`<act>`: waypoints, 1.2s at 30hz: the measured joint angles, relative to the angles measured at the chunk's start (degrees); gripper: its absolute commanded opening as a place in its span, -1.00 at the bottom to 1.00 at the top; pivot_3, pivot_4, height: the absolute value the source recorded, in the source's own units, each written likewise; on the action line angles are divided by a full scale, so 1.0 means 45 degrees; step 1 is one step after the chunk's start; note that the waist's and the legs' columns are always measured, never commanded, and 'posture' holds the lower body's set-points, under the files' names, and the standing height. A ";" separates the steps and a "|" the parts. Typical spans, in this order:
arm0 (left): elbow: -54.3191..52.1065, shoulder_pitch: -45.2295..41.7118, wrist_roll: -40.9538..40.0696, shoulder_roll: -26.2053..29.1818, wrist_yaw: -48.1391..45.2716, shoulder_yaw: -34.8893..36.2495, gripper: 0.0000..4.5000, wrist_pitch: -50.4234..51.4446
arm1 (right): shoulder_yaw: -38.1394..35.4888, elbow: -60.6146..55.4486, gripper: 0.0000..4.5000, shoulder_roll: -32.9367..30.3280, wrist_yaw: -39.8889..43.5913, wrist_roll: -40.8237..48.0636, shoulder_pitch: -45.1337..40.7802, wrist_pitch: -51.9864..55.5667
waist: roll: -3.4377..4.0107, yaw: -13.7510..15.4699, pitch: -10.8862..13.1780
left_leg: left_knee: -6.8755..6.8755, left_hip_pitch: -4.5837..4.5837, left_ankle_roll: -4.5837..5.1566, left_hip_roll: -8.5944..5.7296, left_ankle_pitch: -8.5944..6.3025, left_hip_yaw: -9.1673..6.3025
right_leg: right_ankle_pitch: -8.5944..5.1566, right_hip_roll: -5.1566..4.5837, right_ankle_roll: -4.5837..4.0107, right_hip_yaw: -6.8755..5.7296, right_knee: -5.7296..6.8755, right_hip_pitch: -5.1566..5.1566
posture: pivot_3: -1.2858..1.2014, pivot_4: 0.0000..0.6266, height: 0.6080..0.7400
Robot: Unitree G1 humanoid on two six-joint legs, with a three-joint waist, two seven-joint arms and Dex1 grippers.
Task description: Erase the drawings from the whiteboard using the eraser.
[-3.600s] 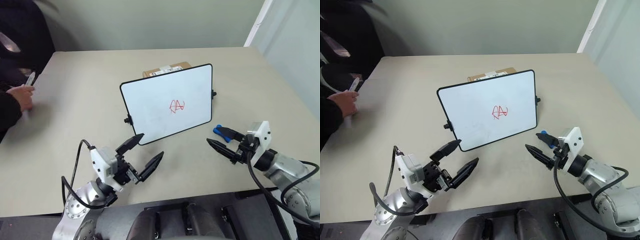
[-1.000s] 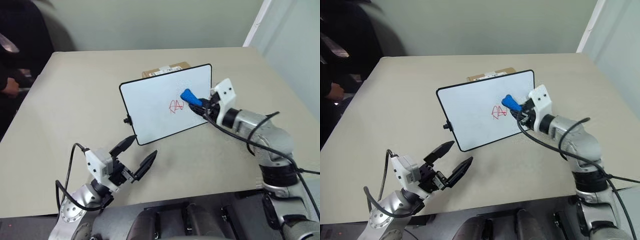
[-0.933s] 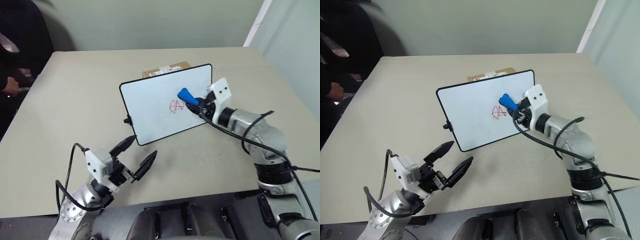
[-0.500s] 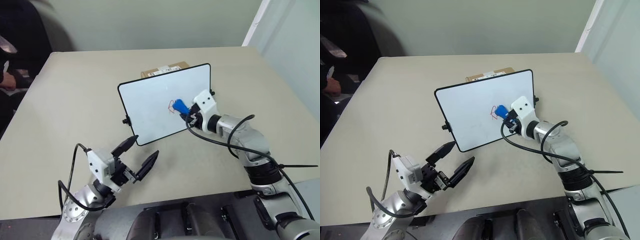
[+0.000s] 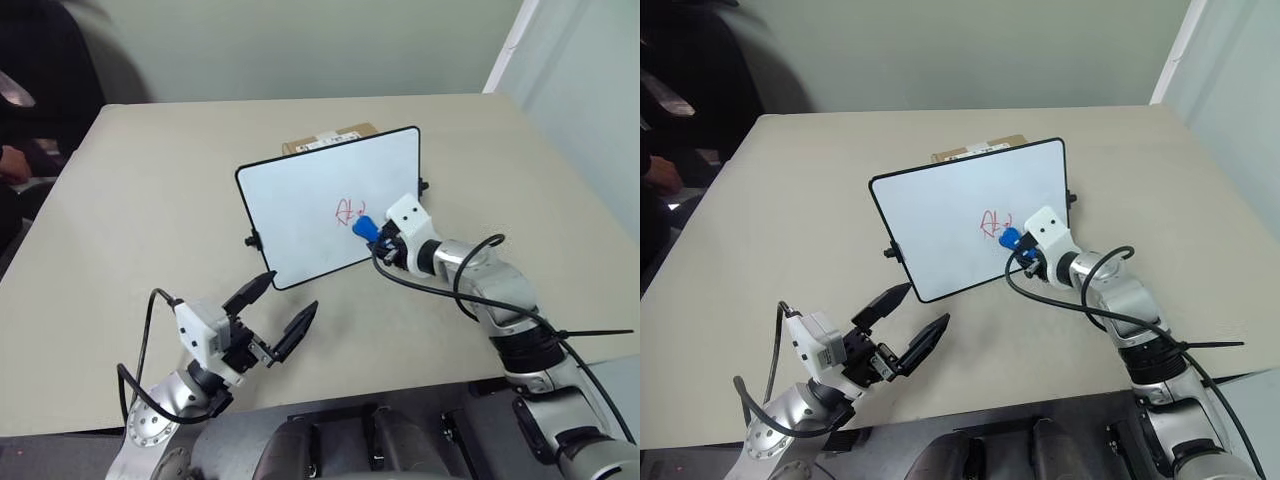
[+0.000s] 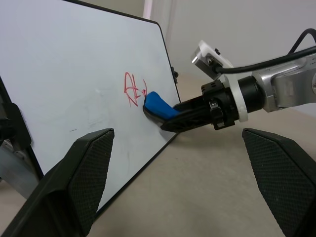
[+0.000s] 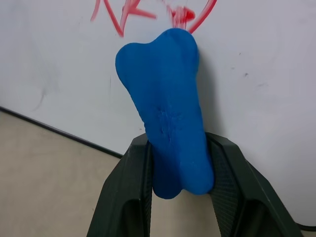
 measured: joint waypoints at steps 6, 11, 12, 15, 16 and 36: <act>0.0000 0.0006 -0.0007 -0.0040 -0.0016 -0.0007 1.00 0.0000 | -0.1093 -0.0042 -0.30 0.0327 -0.0501 -0.0033 -0.1332 -0.0282 | -0.0001 0.0047 -0.0001 | -0.0007 -0.0011 -0.0010 0.0011 0.0006 -0.0003 | -0.0015 0.0004 -0.0009 -0.0012 -0.0002 -0.0017 | 0.03 -0.52 1.00; -0.0002 0.0036 -0.0007 -0.0101 -0.0015 -0.0007 1.00 -0.0006 | -0.0941 -0.0036 -0.30 0.0236 -0.0500 -0.0059 -0.1277 -0.0168 | -0.0003 0.0023 -0.0002 | -0.0001 -0.0010 -0.0005 0.0009 0.0003 -0.0001 | -0.0017 0.0003 -0.0008 -0.0011 -0.0010 -0.0009 | 0.03 -0.52 1.00; -0.0004 0.0081 -0.0007 -0.0109 -0.0014 -0.0003 1.00 -0.0019 | -0.0698 -0.0098 -0.30 0.0029 -0.0336 -0.0080 -0.1124 -0.0034 | -0.0012 0.0026 -0.0007 | -0.0001 -0.0006 -0.0005 0.0010 0.0003 -0.0001 | -0.0017 0.0003 -0.0007 -0.0012 -0.0010 -0.0005 | 0.03 -0.52 1.00; -0.0014 0.0238 -0.0007 -0.0124 -0.0014 0.0001 1.00 -0.0039 | 0.0163 -0.0148 -0.30 -0.0322 0.0125 -0.0132 -0.0320 0.0634 | -0.0017 0.0021 -0.0010 | -0.0001 -0.0004 -0.0008 0.0010 0.0005 -0.0001 | -0.0016 0.0003 -0.0005 -0.0010 -0.0002 -0.0003 | 0.03 -0.52 1.00; -0.0031 0.0293 -0.0007 -0.0124 -0.0014 0.0001 1.00 -0.0047 | 0.0435 -0.0150 -0.30 -0.0364 0.0246 -0.0129 -0.0071 0.0886 | -0.0016 0.0020 -0.0009 | -0.0001 -0.0006 -0.0011 0.0010 0.0006 0.0000 | -0.0015 0.0003 -0.0004 -0.0009 0.0001 -0.0005 | 0.03 -0.52 1.00; -0.0410 0.0664 -0.0032 -0.0108 0.0017 0.0064 1.00 -0.0050 | -0.0675 0.0252 -0.30 0.0248 -0.0281 -0.0154 -0.1588 0.1051 | -0.0013 0.0012 -0.0008 | 0.0002 -0.0008 -0.0006 0.0007 0.0004 -0.0001 | 0.0000 0.0005 -0.0015 -0.0004 0.0002 -0.0013 | 0.03 -0.52 1.00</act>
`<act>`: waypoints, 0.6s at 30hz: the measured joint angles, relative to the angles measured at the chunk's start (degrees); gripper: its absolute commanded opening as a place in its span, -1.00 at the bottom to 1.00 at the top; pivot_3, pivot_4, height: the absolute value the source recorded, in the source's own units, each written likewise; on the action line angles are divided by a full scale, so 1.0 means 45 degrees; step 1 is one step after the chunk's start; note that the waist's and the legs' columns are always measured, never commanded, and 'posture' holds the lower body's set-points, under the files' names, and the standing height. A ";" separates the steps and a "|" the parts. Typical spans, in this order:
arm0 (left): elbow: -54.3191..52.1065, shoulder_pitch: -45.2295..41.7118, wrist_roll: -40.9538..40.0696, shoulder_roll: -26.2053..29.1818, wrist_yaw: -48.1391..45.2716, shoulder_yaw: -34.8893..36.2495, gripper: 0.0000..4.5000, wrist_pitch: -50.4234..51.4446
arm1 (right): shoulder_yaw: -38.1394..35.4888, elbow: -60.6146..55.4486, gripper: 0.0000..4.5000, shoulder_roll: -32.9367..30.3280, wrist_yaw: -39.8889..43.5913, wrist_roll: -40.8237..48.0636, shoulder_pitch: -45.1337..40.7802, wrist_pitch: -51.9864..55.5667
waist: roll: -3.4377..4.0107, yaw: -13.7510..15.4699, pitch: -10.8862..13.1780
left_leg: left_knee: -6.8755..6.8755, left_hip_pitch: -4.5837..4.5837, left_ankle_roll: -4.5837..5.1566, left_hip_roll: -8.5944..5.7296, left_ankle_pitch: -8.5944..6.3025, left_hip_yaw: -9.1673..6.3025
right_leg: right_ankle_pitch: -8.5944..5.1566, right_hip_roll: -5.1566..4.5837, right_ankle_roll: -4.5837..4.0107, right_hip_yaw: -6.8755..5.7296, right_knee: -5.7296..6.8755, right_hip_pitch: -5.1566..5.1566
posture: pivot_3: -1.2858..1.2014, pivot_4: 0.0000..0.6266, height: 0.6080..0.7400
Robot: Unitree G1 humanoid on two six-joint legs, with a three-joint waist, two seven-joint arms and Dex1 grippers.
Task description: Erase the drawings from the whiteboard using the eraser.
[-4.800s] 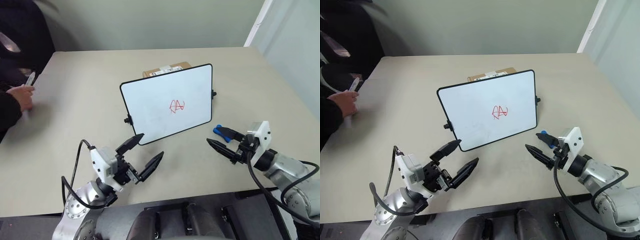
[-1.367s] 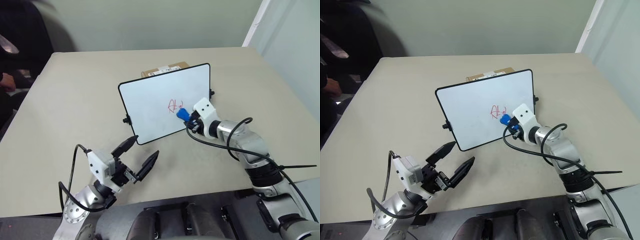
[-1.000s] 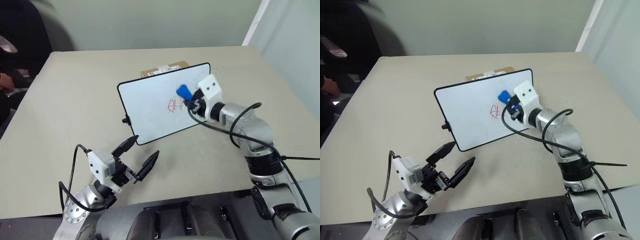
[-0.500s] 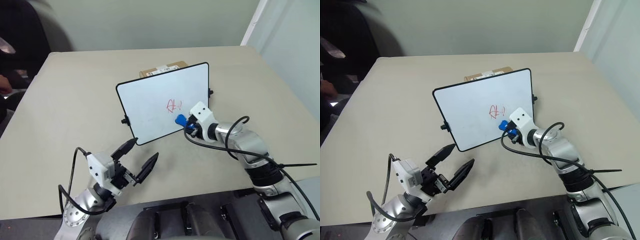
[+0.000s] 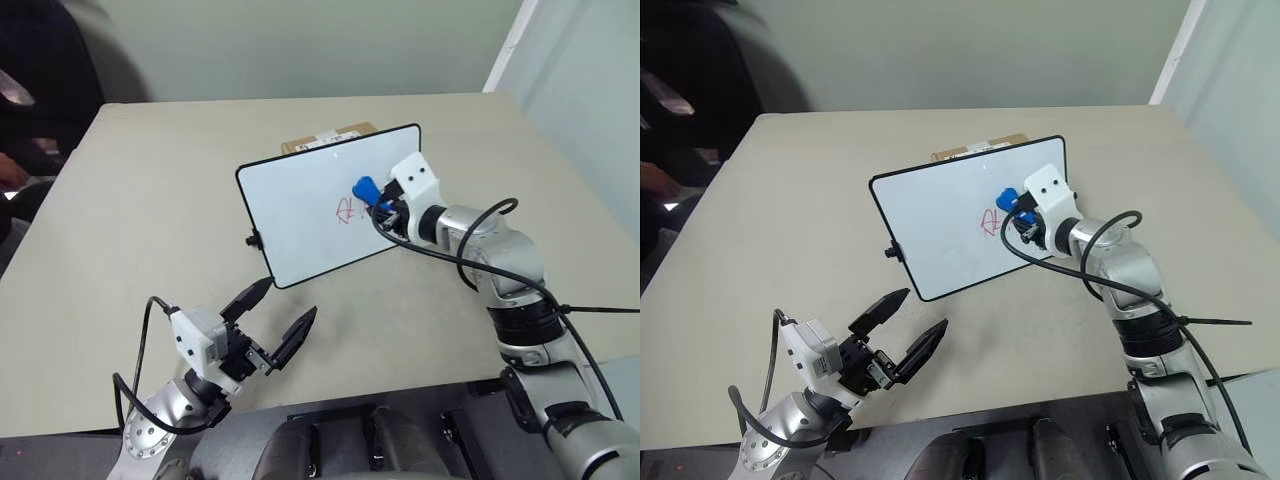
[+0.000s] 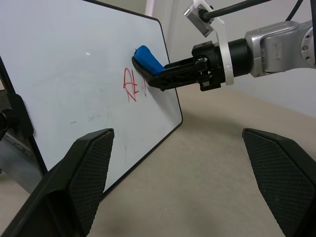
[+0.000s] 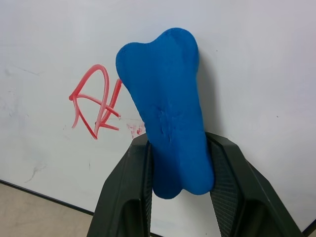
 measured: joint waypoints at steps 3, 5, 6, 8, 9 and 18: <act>-0.0028 0.0031 -0.0001 0.0015 -0.0003 0.0013 1.00 0.0000 | 0.0250 -0.0067 -0.30 -0.0261 0.0100 -0.0063 0.0301 0.0237 | -0.0001 0.0022 -0.0001 | -0.0002 0.0004 0.0014 0.0002 -0.0008 -0.0002 | 0.0005 0.0001 -0.0003 -0.0002 0.0004 0.0002 | 0.03 -0.52 1.00; -0.0044 0.0064 0.0000 0.0019 -0.0003 0.0018 1.00 0.0000 | 0.0698 -0.0101 -0.30 -0.0466 0.0350 -0.0073 0.0731 0.0648 | 0.0000 0.0025 0.0000 | -0.0003 0.0002 0.0011 0.0002 -0.0007 -0.0002 | 0.0004 0.0001 -0.0003 -0.0002 0.0004 0.0000 | 0.03 -0.52 1.00; -0.0050 0.0064 0.0000 0.0025 -0.0002 0.0019 1.00 0.0000 | 0.0917 -0.0101 -0.30 -0.0497 0.0430 -0.0073 0.0902 0.0810 | 0.0000 0.0016 0.0000 | -0.0004 -0.0002 0.0002 0.0002 -0.0002 -0.0001 | 0.0004 0.0001 -0.0002 -0.0002 0.0004 -0.0002 | 0.03 -0.52 1.00; -0.0058 0.0060 0.0001 0.0034 -0.0003 0.0020 1.00 0.0000 | 0.1175 -0.0101 -0.30 -0.0500 0.0498 -0.0072 0.1047 0.1048 | 0.0002 0.0012 0.0001 | -0.0005 -0.0006 -0.0013 0.0002 0.0007 -0.0001 | 0.0002 0.0001 0.0001 -0.0002 0.0003 -0.0007 | 0.03 -0.52 1.00; -0.0061 0.0056 0.0001 0.0048 -0.0004 0.0020 1.00 0.0000 | 0.1197 -0.0104 -0.30 -0.0501 0.0509 -0.0072 0.1041 0.1117 | 0.0003 0.0003 0.0002 | -0.0006 -0.0006 -0.0013 0.0002 0.0007 -0.0001 | 0.0001 0.0002 0.0002 -0.0002 0.0001 -0.0007 | 0.03 -0.52 1.00; -0.0066 -0.0053 0.0001 0.0156 0.0003 0.0021 1.00 0.0001 | 0.0383 -0.0068 -0.30 -0.0211 0.0305 -0.0071 0.0137 0.1015 | 0.0003 -0.0005 0.0002 | -0.0007 -0.0006 -0.0006 0.0002 0.0003 -0.0001 | -0.0001 0.0002 0.0003 -0.0001 0.0000 -0.0009 | 0.03 -0.52 1.00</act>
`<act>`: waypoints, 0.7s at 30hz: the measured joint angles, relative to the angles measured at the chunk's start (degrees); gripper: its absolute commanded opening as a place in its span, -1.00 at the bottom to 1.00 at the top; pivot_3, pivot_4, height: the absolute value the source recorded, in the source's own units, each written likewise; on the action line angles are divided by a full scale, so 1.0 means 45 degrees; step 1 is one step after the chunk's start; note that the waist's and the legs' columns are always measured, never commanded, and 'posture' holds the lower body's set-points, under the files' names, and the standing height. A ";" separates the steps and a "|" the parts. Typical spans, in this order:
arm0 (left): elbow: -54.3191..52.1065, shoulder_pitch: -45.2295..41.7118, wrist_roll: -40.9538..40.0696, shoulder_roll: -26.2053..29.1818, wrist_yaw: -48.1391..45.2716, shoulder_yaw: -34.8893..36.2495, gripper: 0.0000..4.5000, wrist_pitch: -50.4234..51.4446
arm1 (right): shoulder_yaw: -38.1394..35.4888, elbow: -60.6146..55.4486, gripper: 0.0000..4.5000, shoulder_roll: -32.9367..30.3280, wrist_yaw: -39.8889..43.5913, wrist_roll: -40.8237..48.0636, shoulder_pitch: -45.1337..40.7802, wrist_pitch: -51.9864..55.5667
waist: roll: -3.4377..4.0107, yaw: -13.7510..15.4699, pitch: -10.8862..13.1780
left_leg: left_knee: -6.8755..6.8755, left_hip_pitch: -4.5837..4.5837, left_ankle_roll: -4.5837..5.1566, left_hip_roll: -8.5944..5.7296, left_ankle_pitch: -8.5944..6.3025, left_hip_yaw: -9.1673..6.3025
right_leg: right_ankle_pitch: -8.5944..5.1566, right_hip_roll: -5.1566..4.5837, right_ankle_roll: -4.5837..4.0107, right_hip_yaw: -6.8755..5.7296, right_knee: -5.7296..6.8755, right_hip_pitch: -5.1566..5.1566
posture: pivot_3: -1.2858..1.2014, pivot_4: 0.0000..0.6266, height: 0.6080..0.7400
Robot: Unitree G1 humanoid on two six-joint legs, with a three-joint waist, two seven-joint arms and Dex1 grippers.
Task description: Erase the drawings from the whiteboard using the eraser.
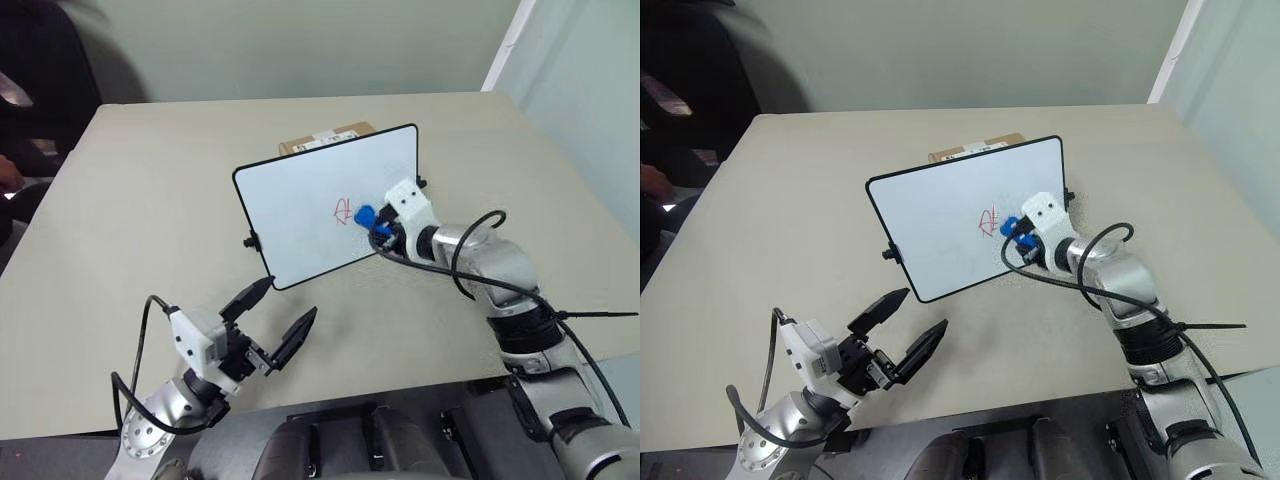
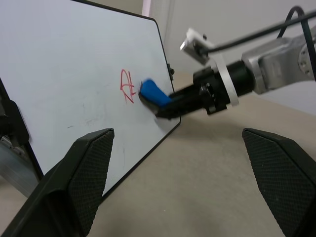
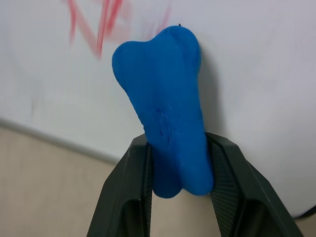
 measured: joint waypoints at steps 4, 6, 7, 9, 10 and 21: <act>0.0000 -0.0040 0.0000 0.0019 0.0024 -0.0001 1.00 0.0001 | -0.0315 -0.0002 -0.30 0.0097 -0.0102 -0.0010 -0.0181 0.0020 | 0.0000 0.0001 0.0000 | 0.0000 0.0000 0.0005 0.0000 -0.0003 0.0000 | -0.0001 0.0000 -0.0001 0.0000 -0.0004 0.0002 | 0.03 -0.52 1.00; 0.0000 -0.0065 0.0001 0.0019 0.0033 -0.0002 1.00 0.0002 | -0.0297 -0.0019 -0.30 0.0161 -0.0109 -0.0013 -0.0179 0.0068 | 0.0000 0.0001 0.0000 | 0.0000 0.0000 0.0004 0.0000 -0.0003 0.0000 | -0.0001 -0.0001 -0.0001 0.0000 -0.0004 0.0001 | 0.03 -0.52 1.00; 0.0000 -0.0082 0.0003 0.0018 0.0037 -0.0003 1.00 0.0002 | -0.0239 -0.0042 -0.30 0.0168 -0.0108 -0.0016 -0.0177 0.0119 | 0.0000 0.0001 0.0000 | 0.0000 0.0000 0.0003 0.0000 -0.0002 0.0000 | -0.0001 0.0000 -0.0001 0.0000 -0.0003 0.0001 | 0.03 -0.52 1.00; 0.0001 -0.0105 0.0008 0.0017 0.0039 -0.0014 1.00 0.0002 | 0.0063 -0.0155 -0.30 0.0115 -0.0052 -0.0027 -0.0064 0.0292 | 0.0000 0.0001 0.0000 | -0.0002 0.0001 0.0000 0.0002 -0.0001 0.0000 | -0.0003 0.0000 -0.0002 -0.0002 -0.0002 0.0001 | 0.03 -0.52 1.00; 0.0001 -0.0111 0.0012 0.0014 0.0040 -0.0022 1.00 0.0001 | 0.0298 -0.0183 -0.30 0.0065 0.0028 -0.0027 0.0064 0.0420 | -0.0001 0.0001 0.0000 | -0.0002 0.0001 0.0000 0.0002 -0.0001 0.0000 | -0.0004 0.0000 -0.0001 -0.0002 -0.0002 0.0001 | 0.03 -0.52 1.00; 0.0004 -0.0207 0.0121 -0.0100 0.0043 -0.0129 1.00 0.0000 | 0.0664 -0.0080 -0.30 -0.0068 0.0166 -0.0014 -0.0081 0.0987 | 0.0001 0.0001 0.0001 | -0.0001 -0.0001 0.0000 -0.0001 -0.0001 0.0001 | -0.0004 0.0000 -0.0001 -0.0001 0.0002 -0.0004 | 0.03 -0.52 1.00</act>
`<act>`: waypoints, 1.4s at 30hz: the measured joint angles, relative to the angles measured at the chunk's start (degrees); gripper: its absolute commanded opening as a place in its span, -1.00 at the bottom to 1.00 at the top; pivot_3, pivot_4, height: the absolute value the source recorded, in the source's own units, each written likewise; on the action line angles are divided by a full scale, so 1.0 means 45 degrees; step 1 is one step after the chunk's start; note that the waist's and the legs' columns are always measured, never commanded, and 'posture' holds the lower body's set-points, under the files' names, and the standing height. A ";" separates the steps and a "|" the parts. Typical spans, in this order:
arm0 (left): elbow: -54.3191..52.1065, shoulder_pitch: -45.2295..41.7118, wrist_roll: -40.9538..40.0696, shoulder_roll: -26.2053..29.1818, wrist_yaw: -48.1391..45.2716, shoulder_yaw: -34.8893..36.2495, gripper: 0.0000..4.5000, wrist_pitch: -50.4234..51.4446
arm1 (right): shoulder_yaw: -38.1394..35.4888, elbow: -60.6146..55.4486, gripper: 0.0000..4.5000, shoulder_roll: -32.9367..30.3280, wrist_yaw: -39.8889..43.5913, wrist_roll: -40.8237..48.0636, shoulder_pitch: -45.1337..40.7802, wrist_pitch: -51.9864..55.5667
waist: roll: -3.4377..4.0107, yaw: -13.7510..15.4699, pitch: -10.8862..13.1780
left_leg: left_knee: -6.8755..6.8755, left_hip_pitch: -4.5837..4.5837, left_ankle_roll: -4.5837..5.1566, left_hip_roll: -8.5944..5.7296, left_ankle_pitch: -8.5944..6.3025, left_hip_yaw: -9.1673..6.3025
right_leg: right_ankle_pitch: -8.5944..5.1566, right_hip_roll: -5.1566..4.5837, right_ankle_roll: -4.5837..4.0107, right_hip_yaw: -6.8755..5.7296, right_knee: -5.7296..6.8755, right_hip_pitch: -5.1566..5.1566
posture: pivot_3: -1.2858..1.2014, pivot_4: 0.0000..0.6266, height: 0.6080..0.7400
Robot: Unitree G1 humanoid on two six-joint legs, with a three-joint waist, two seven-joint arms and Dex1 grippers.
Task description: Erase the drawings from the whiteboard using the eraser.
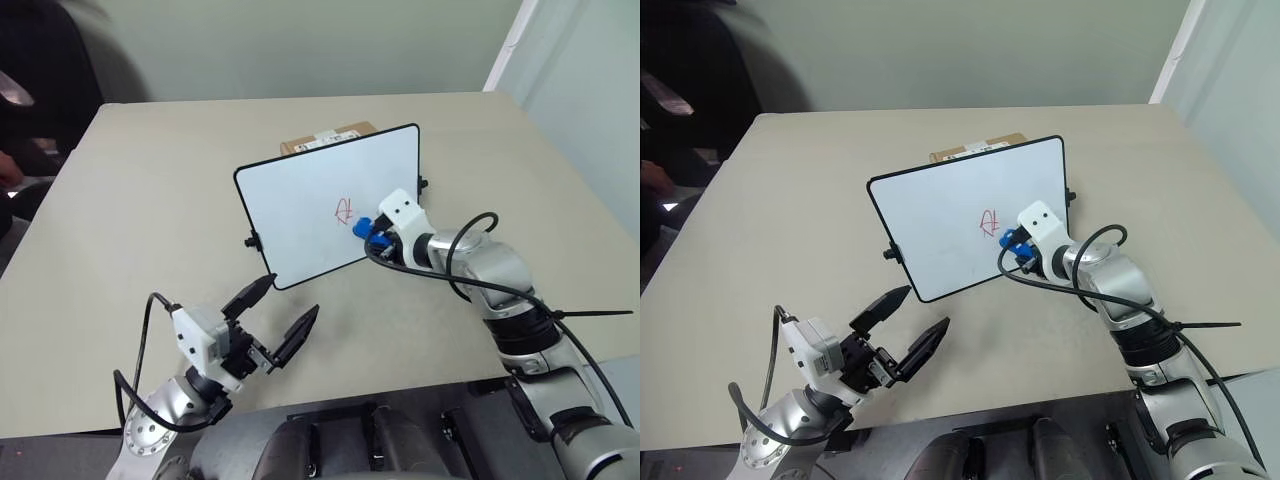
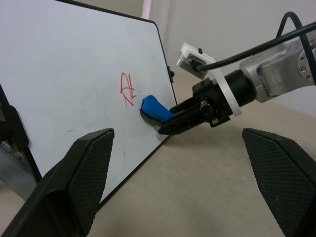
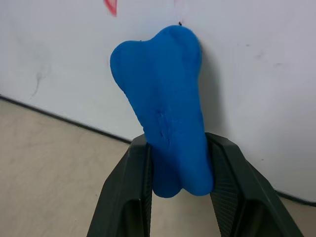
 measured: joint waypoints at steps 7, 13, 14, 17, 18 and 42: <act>0.0017 -0.0082 0.0043 -0.0088 0.0012 -0.0060 1.00 -0.0001 | -0.1175 0.0195 -0.30 0.0301 -0.0567 -0.0025 -0.1196 -0.0269 | -0.0001 0.0000 0.0000 | -0.0001 0.0001 0.0005 0.0001 -0.0004 -0.0001 | -0.0001 0.0000 -0.0001 -0.0001 -0.0007 0.0000 | 0.03 -0.52 1.00; 0.0038 -0.0058 0.0077 -0.0170 0.0023 -0.0155 1.00 -0.0020 | 0.0110 -0.0081 -0.30 -0.0182 0.0059 0.0004 -0.0309 0.0130 | -0.0002 0.0002 -0.0001 | -0.0001 0.0000 0.0002 0.0001 -0.0002 0.0000 | -0.0006 0.0000 0.0003 -0.0001 -0.0009 0.0003 | 0.03 -0.52 1.00; 0.0037 -0.0047 0.0090 -0.0199 0.0033 -0.0178 1.00 -0.0028 | 0.0462 -0.0091 -0.30 -0.0255 0.0200 0.0002 -0.0132 0.0219 | 0.0000 0.0002 0.0000 | -0.0001 -0.0003 0.0000 0.0000 -0.0001 0.0001 | -0.0006 -0.0001 0.0004 -0.0001 -0.0008 0.0001 | 0.03 -0.52 1.00; 0.0037 -0.0008 0.0123 -0.0270 0.0093 -0.0193 1.00 -0.0041 | 0.0920 -0.0103 -0.30 -0.0356 0.0446 0.0000 -0.0017 0.0291 | 0.0001 0.0001 0.0000 | -0.0001 -0.0004 -0.0004 0.0001 0.0002 0.0001 | -0.0006 0.0000 0.0004 -0.0001 -0.0002 -0.0001 | 0.03 -0.52 1.00; 0.0037 -0.0008 0.0128 -0.0276 0.0125 -0.0192 1.00 -0.0052 | 0.0922 -0.0107 -0.30 -0.0369 0.0482 -0.0006 -0.0041 0.0287 | 0.0000 0.0001 0.0000 | -0.0001 -0.0003 -0.0005 0.0002 0.0002 0.0001 | -0.0006 0.0001 0.0004 -0.0001 -0.0002 -0.0001 | 0.03 -0.52 1.00; -0.0091 0.0509 0.0349 -0.0415 0.0347 -0.0418 1.00 -0.0469 | 0.1751 0.0658 -0.30 -0.0070 0.1037 -0.0160 -0.0929 0.0071 | 0.0001 -0.0077 0.0000 | -0.0001 -0.0009 -0.0012 0.0002 0.0006 0.0000 | 0.0007 0.0004 -0.0013 0.0001 0.0003 -0.0013 | 0.03 -0.52 1.00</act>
